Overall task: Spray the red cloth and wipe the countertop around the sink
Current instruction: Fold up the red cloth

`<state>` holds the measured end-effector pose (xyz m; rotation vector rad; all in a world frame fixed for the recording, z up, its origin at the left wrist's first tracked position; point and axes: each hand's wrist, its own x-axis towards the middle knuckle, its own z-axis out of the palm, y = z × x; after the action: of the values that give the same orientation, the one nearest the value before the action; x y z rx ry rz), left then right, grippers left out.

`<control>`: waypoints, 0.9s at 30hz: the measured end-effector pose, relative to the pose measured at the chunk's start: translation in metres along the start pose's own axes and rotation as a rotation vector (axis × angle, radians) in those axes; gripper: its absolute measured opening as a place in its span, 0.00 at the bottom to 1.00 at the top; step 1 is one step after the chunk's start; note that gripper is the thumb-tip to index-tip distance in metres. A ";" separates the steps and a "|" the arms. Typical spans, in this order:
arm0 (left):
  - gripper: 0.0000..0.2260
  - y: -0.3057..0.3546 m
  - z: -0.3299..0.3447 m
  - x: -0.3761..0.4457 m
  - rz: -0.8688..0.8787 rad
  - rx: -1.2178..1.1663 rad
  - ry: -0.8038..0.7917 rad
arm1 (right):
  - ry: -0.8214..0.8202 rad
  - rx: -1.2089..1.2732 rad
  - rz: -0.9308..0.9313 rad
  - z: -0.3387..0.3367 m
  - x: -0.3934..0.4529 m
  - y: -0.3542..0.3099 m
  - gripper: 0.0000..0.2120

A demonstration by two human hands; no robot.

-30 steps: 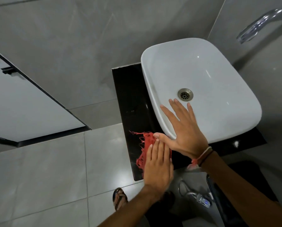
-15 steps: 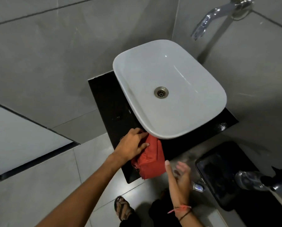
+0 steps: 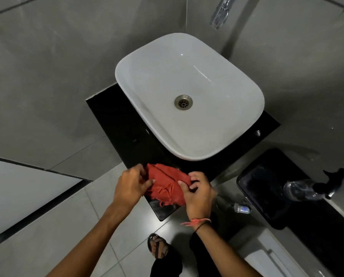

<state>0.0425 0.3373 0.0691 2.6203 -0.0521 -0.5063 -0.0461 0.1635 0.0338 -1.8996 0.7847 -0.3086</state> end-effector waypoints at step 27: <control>0.17 0.191 0.178 -0.043 -0.067 -0.873 -0.356 | 0.388 1.029 0.745 -0.169 0.045 0.095 0.12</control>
<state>-0.0526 0.0948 0.0243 1.6700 0.1189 -0.7955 -0.1386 -0.0118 0.0208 -0.5279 1.2158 -0.4846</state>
